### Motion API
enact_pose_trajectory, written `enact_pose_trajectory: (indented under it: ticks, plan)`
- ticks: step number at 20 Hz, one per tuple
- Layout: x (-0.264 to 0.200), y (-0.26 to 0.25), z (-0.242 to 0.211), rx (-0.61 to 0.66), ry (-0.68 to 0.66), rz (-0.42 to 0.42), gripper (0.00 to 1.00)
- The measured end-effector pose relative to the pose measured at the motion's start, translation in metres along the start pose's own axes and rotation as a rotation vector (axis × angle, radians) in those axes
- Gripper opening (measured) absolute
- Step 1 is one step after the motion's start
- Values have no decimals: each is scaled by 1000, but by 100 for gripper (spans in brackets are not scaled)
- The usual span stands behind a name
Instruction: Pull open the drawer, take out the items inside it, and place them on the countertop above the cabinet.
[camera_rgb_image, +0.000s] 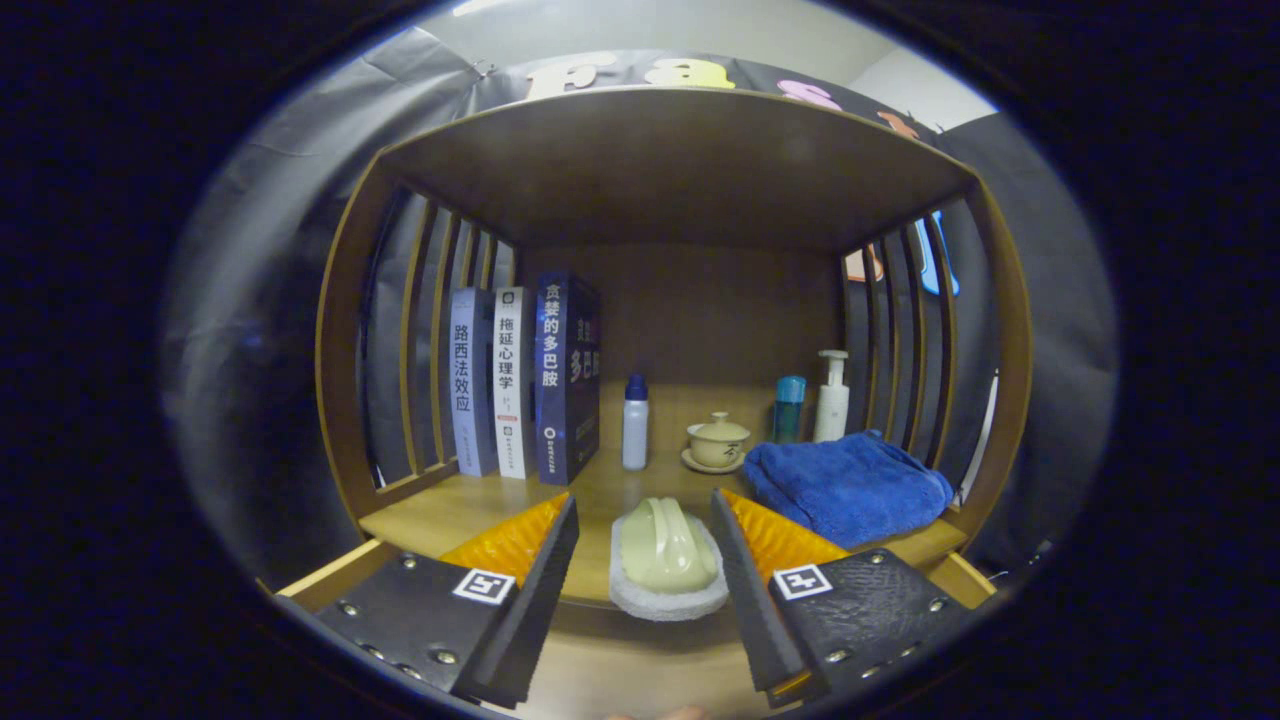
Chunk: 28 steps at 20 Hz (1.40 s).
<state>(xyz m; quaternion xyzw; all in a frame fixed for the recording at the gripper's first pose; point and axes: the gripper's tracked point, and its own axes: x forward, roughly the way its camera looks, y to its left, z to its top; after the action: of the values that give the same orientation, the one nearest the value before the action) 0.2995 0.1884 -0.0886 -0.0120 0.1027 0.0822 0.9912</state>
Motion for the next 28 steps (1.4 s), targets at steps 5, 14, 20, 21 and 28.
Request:
enact_pose_trajectory:
  ticks: [5, 14, 20, 21, 28]
  plan:
    - [0, 0, 1, -1, -4, 6, 79]
    - [-5, -4, 8, 45, -46, 17, 79]
    - [-3, -3, 5, 47, -28, 21, 79]
    - [-3, -3, 4, 47, -29, 21, 79]
    - [-3, -3, 4, 46, -27, 21, 79]
